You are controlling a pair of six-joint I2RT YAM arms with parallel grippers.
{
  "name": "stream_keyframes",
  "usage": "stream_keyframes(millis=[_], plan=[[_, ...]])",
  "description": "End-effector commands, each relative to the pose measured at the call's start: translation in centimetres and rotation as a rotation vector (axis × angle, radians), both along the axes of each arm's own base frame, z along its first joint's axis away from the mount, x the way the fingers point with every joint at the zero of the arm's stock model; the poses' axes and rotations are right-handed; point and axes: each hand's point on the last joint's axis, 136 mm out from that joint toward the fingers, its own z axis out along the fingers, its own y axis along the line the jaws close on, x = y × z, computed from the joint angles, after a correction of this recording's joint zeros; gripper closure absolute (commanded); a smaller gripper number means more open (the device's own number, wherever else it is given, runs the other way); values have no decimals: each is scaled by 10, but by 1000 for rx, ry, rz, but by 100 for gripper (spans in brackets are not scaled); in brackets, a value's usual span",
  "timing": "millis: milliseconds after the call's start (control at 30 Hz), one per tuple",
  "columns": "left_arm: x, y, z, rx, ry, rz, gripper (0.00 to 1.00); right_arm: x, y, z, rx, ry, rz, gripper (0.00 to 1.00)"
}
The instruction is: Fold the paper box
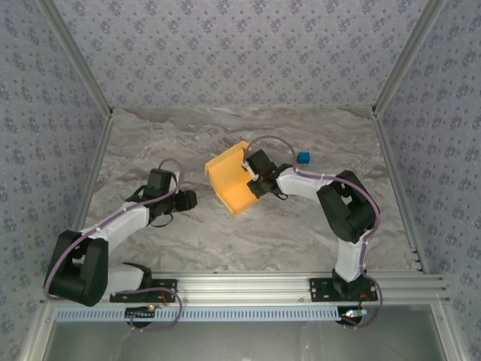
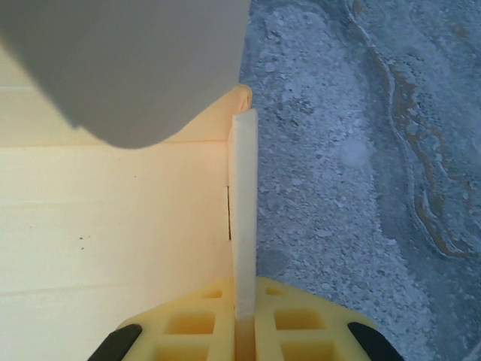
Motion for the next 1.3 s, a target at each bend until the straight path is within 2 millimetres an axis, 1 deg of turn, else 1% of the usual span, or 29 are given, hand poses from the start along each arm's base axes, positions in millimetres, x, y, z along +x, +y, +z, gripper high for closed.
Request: stream_keyframes(millis=[0,167,300,500,700,800,967,1133,1167,1267], plan=[[3,-7,3,-14,-17,-30,50,-11,-28,-17,-124,27,-77,89],[4,-8,2,-13,-17,-31,50,-11,-30,-18,-122,29,-95,90],[4,-9,2,-14,-17,-31,50,-8,-22,-5,-65,22,-91,87],[5,-9,3,-13,-18,-32,50,-5,-9,14,63,29,-101,75],[5,-10,4,-17,-21,-36,50,-6,-1,23,154,44,-107,61],[6,-11,5,-17,-23,-38,50,-5,0,26,186,49,-114,55],[8,-14,10,-22,-32,-41,50,-7,-2,34,242,48,-117,48],[9,-19,30,-52,-101,-48,49,-13,-7,54,338,25,-118,42],[10,-20,38,-65,-127,-49,49,-16,-9,60,362,22,-114,41],[10,-23,60,-114,-205,-47,45,-21,-13,68,437,40,-115,39]])
